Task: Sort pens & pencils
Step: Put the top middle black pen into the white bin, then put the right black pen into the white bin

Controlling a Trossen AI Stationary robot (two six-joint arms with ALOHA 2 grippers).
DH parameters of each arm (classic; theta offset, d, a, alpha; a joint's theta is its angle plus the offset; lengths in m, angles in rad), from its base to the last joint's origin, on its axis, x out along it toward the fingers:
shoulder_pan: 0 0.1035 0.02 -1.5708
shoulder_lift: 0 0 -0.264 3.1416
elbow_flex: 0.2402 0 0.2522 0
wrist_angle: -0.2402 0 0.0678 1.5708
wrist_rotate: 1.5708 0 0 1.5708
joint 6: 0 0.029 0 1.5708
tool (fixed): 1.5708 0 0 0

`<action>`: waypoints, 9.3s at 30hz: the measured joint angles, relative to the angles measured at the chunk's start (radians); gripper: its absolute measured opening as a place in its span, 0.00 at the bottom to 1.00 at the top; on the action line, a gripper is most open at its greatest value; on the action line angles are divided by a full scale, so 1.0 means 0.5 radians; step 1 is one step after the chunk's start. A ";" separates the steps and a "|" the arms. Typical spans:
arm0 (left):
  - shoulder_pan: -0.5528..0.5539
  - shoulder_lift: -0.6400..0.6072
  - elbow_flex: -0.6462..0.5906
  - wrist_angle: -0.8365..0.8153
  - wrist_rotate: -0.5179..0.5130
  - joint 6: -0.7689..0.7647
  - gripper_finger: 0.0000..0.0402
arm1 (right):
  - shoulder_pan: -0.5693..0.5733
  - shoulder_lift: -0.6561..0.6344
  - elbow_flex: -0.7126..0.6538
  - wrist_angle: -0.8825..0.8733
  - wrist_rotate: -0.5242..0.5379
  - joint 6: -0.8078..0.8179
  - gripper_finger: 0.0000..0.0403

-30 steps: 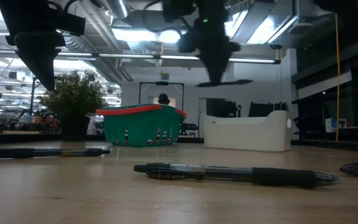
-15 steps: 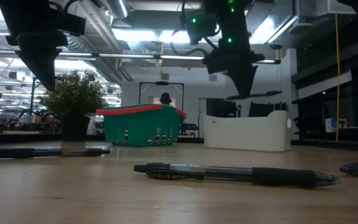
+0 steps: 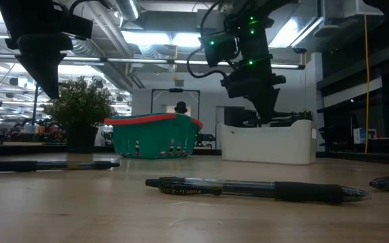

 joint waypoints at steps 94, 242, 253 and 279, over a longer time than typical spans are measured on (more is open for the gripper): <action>0.063 0.000 0.000 0.030 0.372 -0.214 0.11 | 1.744 -0.048 -0.719 0.804 -0.310 -0.357 0.21; 0.094 0.001 0.000 0.076 0.016 -0.026 0.11 | 1.465 0.158 -0.468 0.913 -0.703 1.680 0.07; 0.094 0.001 0.000 0.098 0.015 0.007 0.11 | 1.410 0.178 -0.209 0.368 -0.599 1.526 0.07; 0.089 0.001 0.000 0.106 0.021 0.008 0.11 | 0.660 0.133 0.475 -0.504 0.188 0.298 0.07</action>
